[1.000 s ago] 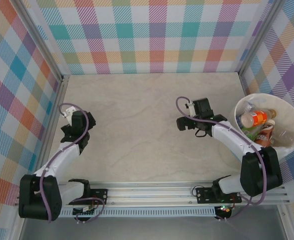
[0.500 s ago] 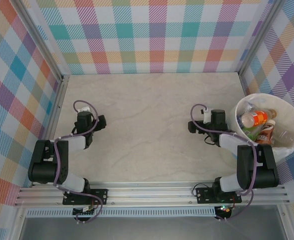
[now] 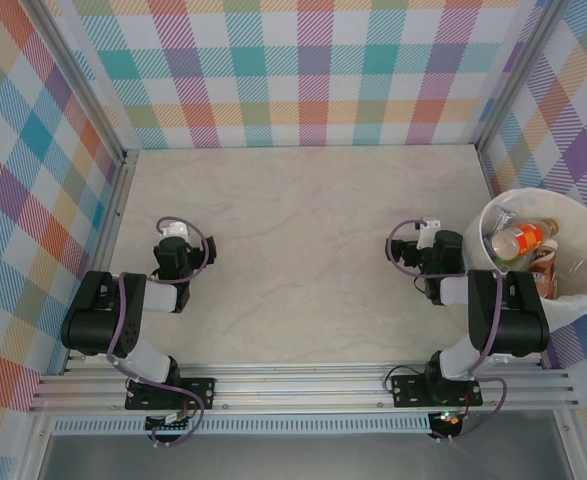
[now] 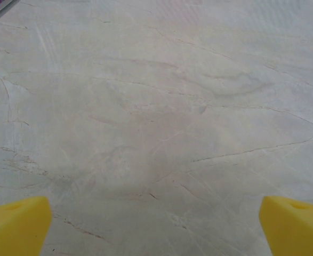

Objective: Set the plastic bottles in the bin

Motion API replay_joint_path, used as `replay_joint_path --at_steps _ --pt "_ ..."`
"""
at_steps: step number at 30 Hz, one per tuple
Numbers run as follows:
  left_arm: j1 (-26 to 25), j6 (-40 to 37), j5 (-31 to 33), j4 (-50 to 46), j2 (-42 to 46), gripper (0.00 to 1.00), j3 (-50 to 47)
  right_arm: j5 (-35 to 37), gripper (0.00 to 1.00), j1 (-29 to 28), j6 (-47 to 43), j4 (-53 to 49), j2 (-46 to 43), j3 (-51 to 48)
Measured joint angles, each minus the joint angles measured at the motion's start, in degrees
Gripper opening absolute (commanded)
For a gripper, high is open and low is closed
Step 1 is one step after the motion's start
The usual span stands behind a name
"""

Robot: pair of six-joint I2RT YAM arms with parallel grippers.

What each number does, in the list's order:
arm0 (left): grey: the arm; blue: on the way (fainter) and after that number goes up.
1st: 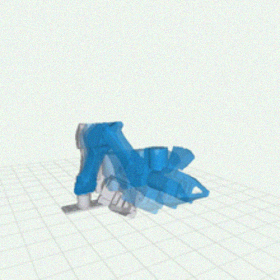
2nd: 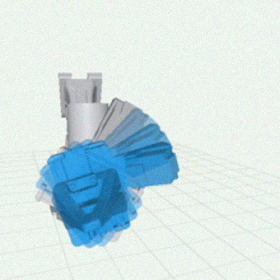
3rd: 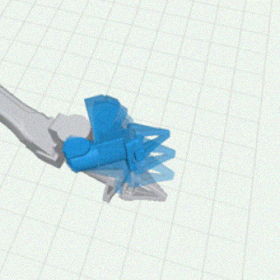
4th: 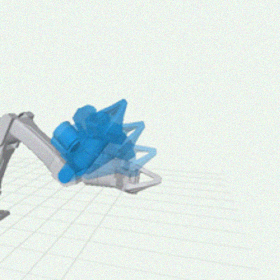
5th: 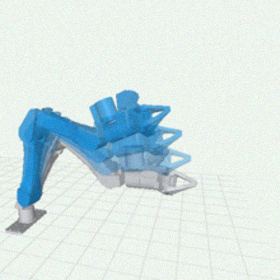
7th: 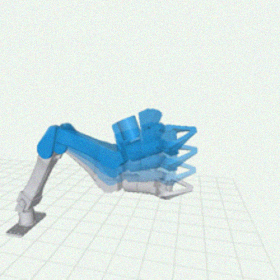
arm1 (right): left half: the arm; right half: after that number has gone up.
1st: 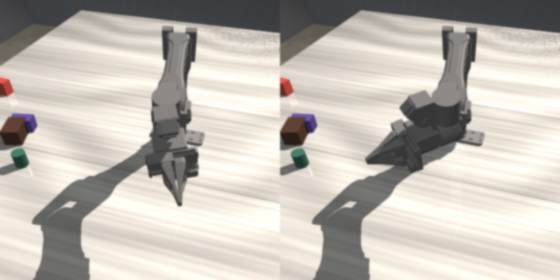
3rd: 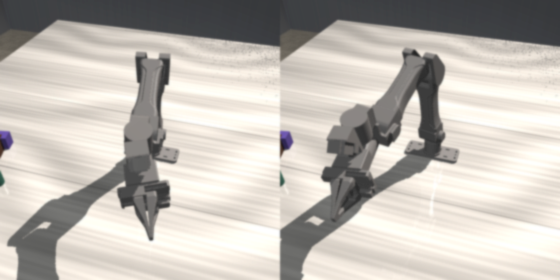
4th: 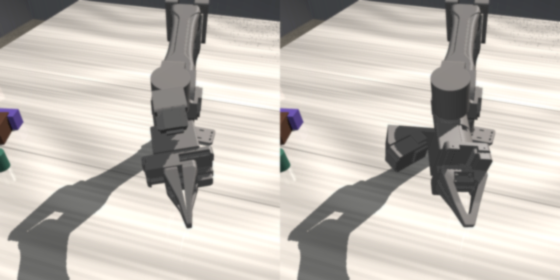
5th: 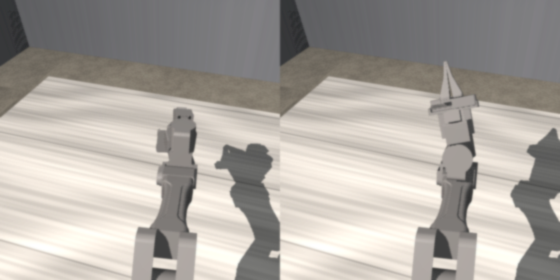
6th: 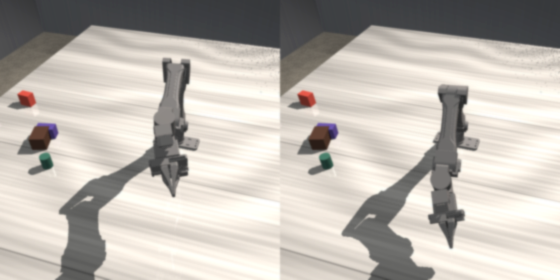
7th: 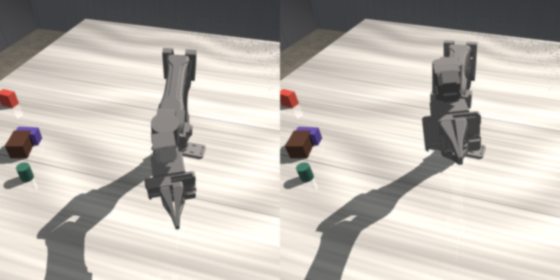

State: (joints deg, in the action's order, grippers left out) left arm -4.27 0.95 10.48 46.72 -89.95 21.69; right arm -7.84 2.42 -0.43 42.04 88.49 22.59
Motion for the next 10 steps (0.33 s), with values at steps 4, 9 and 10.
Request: replay_joint_path --at_steps 4,9,10 --pt "0.0 -0.37 0.13 0.02 0.0 1.0 0.0 -0.46 1.0 0.2 0.22 2.91 -0.02 -0.09" --pt "0.0 -0.39 0.13 0.0 0.0 1.0 0.0 -0.83 1.0 0.2 0.39 4.11 -0.02 -0.09" --pt "0.0 -0.39 0.13 0.0 0.0 1.0 0.0 -0.83 1.0 0.2 0.39 4.28 -0.02 -0.09"
